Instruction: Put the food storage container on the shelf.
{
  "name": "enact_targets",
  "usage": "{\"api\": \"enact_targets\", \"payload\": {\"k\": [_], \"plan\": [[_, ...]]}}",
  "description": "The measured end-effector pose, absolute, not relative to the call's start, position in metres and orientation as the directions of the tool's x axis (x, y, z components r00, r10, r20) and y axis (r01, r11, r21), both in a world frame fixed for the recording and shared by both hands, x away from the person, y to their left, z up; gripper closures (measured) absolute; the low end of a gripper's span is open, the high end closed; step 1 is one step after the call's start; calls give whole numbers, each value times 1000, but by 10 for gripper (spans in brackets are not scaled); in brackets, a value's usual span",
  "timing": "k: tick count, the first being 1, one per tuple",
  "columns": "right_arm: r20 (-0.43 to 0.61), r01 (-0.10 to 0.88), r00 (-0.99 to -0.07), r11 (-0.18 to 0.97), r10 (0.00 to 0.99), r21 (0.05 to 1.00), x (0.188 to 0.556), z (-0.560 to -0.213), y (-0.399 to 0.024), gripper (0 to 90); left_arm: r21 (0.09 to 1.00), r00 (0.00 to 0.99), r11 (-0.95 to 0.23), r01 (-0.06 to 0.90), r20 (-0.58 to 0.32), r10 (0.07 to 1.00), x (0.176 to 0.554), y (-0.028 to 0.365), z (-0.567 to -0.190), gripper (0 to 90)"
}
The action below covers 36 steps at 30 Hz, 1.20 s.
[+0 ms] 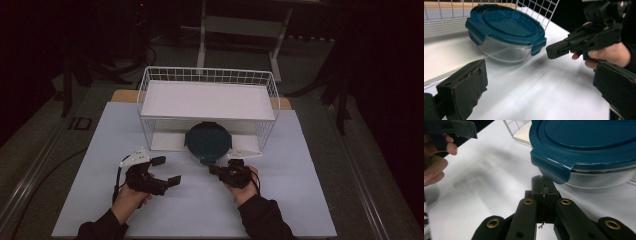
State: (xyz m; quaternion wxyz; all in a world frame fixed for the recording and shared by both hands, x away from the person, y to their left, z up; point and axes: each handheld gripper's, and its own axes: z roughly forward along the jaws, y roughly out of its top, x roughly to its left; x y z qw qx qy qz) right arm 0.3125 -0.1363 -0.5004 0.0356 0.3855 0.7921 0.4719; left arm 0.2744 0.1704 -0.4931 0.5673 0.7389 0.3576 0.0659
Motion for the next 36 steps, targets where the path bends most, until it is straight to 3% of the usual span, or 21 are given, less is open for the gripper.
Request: {"api": "enact_targets", "payload": {"k": [36], "plan": [[272, 579, -642, 220, 717, 785, 377, -509, -114, 900, 895, 752, -105, 433, -295, 589, 272, 168, -498, 0]]}}
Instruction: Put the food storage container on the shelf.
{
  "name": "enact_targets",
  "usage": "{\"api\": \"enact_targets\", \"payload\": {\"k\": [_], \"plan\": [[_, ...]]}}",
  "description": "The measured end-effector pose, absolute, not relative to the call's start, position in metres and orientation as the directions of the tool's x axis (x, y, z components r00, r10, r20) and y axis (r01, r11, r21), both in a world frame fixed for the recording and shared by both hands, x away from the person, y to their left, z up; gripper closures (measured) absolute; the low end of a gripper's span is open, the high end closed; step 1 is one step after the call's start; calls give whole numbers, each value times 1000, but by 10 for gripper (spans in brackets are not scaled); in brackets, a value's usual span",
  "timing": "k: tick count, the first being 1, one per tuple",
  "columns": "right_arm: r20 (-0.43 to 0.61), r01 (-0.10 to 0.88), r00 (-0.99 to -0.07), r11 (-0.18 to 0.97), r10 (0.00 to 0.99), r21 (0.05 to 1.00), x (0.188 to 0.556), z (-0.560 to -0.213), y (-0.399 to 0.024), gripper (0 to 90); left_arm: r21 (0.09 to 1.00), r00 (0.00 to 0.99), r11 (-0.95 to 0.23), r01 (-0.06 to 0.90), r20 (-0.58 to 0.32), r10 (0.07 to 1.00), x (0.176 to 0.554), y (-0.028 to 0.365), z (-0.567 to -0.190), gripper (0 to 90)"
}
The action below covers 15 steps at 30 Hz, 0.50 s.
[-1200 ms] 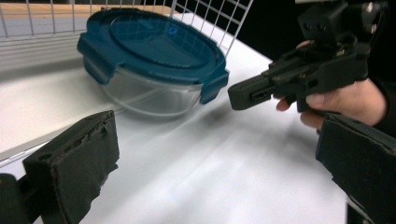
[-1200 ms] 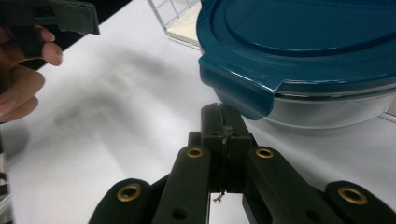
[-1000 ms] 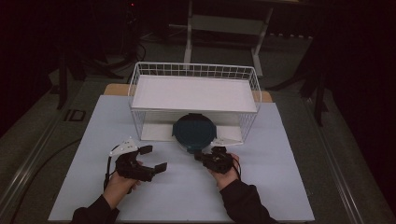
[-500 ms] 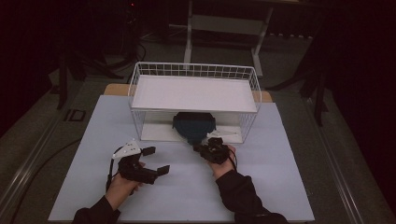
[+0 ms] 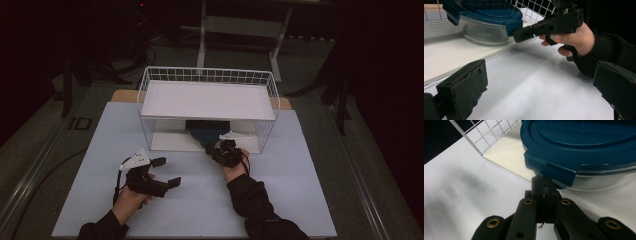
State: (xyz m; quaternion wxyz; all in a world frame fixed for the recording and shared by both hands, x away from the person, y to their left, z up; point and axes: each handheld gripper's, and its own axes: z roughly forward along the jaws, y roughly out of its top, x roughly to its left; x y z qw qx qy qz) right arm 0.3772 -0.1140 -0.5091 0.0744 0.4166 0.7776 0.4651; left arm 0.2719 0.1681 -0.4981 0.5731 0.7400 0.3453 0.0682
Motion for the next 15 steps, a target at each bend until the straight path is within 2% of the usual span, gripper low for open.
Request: {"api": "enact_targets", "payload": {"k": [6, 7, 11, 12, 13, 14, 15], "plan": [[276, 577, -643, 216, 714, 787, 378, -510, -112, 879, 895, 752, -105, 433, -295, 590, 272, 168, -498, 0], [288, 572, -658, 213, 696, 792, 373, -508, -112, 830, 895, 753, -109, 433, -292, 589, 272, 168, -497, 0], [255, 536, -686, 237, 681, 810, 361, -504, -110, 744, 898, 756, -110, 427, -287, 588, 269, 167, -495, 0], [260, 533, -693, 234, 672, 813, 357, -502, -111, 667, 898, 759, -114, 425, -285, 585, 269, 166, -494, 0], [237, 513, -699, 242, 675, 823, 350, -498, -113, 502, 899, 761, -116, 421, -281, 585, 268, 166, -494, 0], [237, 513, -699, 242, 675, 823, 350, -498, -113, 502, 901, 763, -117, 418, -278, 583, 268, 166, -493, 0], [232, 503, -696, 231, 679, 833, 341, -493, -117, 380, 903, 769, -109, 416, -285, 572, 267, 165, -492, 0]]}}
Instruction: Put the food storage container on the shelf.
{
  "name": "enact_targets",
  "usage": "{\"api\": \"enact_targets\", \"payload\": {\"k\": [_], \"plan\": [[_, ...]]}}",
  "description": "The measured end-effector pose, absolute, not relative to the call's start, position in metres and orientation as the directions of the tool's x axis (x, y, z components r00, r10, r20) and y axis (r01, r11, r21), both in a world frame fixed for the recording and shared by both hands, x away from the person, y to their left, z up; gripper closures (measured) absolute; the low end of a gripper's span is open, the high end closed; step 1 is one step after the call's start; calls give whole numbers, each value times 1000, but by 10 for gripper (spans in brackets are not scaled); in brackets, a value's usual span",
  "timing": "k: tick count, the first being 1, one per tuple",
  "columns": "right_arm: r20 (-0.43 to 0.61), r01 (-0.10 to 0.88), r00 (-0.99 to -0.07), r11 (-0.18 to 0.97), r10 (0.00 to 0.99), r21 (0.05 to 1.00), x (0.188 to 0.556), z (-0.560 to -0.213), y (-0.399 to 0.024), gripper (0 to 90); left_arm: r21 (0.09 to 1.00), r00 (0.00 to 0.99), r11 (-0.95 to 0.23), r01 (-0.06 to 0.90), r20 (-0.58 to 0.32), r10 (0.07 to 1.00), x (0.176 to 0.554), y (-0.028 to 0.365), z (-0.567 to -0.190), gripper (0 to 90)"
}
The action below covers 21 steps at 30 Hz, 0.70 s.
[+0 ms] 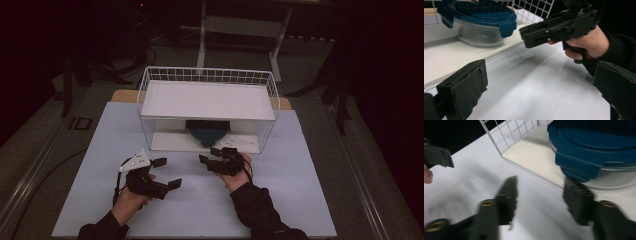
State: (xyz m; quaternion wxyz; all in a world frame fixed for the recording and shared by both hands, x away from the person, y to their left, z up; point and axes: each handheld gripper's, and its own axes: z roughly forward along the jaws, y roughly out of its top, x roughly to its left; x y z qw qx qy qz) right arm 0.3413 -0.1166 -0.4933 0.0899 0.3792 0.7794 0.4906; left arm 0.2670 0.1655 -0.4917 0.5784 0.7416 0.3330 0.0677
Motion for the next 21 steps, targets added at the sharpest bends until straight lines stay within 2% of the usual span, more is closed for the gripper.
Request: {"api": "enact_targets", "payload": {"k": [1, 2, 3, 6, 9, 21], "plan": [[232, 503, -696, 231, 679, 833, 341, -493, -117, 380, 903, 769, -109, 416, -285, 572, 267, 165, -492, 0], [259, 511, -693, 205, 672, 835, 335, -491, -122, 228, 906, 776, -106, 410, -285, 563, 266, 165, -491, 0], [259, 511, -693, 205, 672, 835, 335, -491, -122, 228, 908, 779, -106, 406, -283, 559, 266, 165, -491, 0], [269, 491, -723, 199, 637, 848, 323, -489, -133, 151, 914, 789, -120, 388, -263, 555, 264, 163, -488, 0], [286, 493, -747, 212, 601, 844, 318, -489, -142, 139, 919, 800, -137, 369, -239, 550, 261, 161, -487, 0], [250, 475, -726, 205, 640, 856, 292, -485, -182, 146, 921, 811, -154, 358, -225, 539, 253, 164, -483, 0]]}}
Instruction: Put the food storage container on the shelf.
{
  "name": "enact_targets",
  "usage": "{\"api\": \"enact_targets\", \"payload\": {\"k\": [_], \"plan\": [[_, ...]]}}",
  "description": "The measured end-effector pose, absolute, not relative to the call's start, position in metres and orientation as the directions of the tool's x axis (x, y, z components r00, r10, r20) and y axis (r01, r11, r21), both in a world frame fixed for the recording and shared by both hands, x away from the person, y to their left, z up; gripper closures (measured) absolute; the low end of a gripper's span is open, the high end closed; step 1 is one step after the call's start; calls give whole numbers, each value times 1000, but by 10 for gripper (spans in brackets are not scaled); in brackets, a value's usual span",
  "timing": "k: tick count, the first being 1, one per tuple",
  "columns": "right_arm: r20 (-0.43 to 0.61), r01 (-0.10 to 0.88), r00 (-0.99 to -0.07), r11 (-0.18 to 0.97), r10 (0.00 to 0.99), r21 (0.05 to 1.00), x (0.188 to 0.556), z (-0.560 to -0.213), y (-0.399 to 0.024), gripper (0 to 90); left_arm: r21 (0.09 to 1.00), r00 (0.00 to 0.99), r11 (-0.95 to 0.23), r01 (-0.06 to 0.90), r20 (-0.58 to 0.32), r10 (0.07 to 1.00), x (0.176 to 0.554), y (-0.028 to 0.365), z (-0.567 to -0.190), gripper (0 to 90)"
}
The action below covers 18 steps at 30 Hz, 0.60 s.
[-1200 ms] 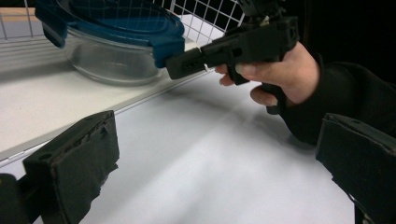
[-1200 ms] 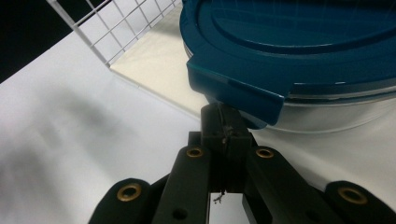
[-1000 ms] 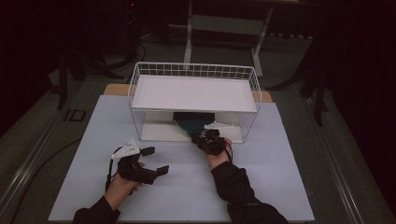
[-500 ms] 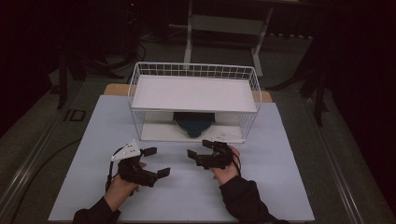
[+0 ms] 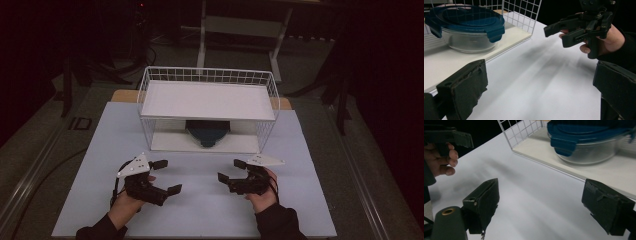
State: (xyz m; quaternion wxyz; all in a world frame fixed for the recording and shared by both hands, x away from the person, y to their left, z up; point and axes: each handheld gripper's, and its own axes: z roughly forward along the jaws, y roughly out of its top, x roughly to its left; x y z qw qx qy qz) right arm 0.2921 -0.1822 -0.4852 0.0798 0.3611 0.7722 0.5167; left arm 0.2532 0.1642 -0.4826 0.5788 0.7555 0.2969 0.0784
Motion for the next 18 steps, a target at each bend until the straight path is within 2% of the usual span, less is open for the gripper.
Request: {"api": "enact_targets", "payload": {"k": [11, 18], "plan": [[246, 472, -711, 187, 659, 862, 270, -486, -212, 148, 917, 817, -172, 361, -222, 532, 247, 168, -482, 0], [214, 430, -716, 179, 665, 885, 255, -481, -230, 149, 915, 817, -180, 362, -218, 535, 239, 174, -482, 0]]}}
